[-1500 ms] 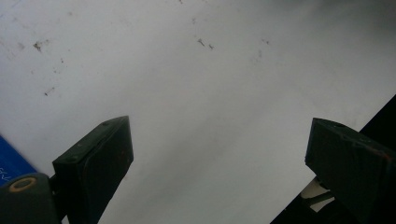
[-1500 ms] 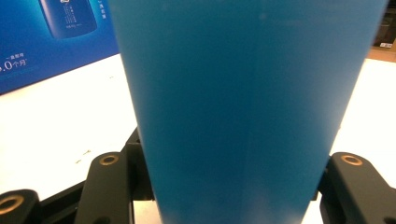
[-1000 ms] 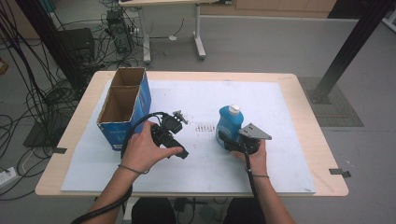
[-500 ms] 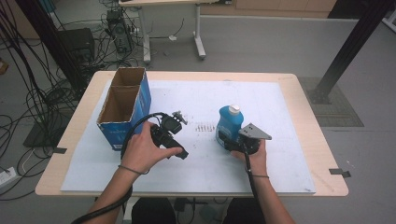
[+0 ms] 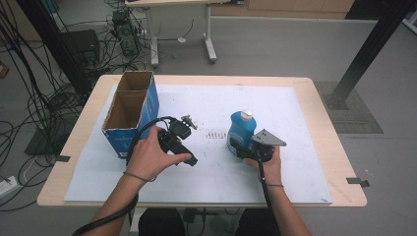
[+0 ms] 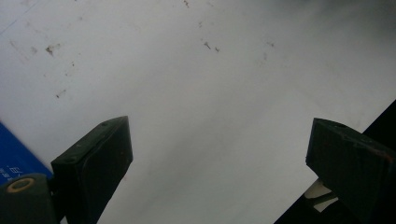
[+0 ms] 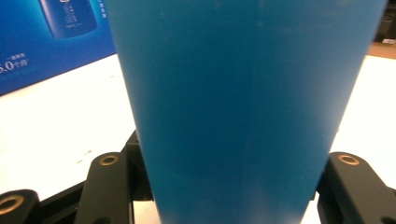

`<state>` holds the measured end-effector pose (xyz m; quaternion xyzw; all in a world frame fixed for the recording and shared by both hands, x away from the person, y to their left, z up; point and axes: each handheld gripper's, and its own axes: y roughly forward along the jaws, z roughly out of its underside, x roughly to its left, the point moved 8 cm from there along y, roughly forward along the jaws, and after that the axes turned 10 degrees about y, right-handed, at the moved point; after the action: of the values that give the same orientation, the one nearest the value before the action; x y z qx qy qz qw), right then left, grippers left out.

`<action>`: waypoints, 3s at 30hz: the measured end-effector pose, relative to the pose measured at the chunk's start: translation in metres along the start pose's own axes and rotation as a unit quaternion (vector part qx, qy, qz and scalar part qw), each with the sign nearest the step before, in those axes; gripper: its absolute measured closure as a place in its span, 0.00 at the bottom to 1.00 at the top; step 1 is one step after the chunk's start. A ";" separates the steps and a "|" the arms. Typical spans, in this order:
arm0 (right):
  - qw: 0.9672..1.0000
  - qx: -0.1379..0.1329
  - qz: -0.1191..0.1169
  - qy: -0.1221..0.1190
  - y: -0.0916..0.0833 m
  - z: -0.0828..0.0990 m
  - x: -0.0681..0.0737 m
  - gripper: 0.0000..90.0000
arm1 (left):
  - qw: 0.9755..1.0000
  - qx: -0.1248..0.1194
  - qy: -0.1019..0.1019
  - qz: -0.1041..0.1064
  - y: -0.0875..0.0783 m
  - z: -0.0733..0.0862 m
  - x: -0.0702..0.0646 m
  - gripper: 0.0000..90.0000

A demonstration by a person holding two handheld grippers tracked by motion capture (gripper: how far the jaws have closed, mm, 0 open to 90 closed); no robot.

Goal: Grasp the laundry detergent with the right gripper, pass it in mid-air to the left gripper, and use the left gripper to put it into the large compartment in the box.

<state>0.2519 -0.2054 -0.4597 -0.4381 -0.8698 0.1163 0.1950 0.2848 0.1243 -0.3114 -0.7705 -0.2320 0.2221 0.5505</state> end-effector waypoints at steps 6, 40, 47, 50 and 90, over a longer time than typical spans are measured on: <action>1.000 -0.008 -0.011 -0.001 -0.004 -0.009 0.002 0.47 | 1.000 -0.001 0.006 0.002 -0.007 -0.004 0.001 0.08; 0.990 0.041 -0.133 -0.004 -0.028 -0.053 -0.004 0.47 | 0.993 0.004 0.120 -0.013 -0.090 -0.032 -0.019 0.09; 0.977 0.060 -0.203 -0.026 -0.028 -0.059 -0.004 0.47 | 0.987 0.004 0.158 -0.013 -0.110 -0.041 -0.023 0.08; 0.970 0.066 -0.230 -0.036 -0.028 -0.062 -0.003 0.47 | 0.984 0.009 0.180 -0.010 -0.115 -0.046 -0.026 0.09; 0.919 0.095 -0.372 -0.093 -0.021 -0.079 0.016 0.47 | 0.948 0.070 0.309 0.042 -0.123 -0.092 -0.060 0.08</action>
<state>0.2632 -0.2022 -0.3773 -0.0496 -0.9691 0.1575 0.1833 0.2784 0.0551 -0.1619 -0.7702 -0.0022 0.0116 0.6377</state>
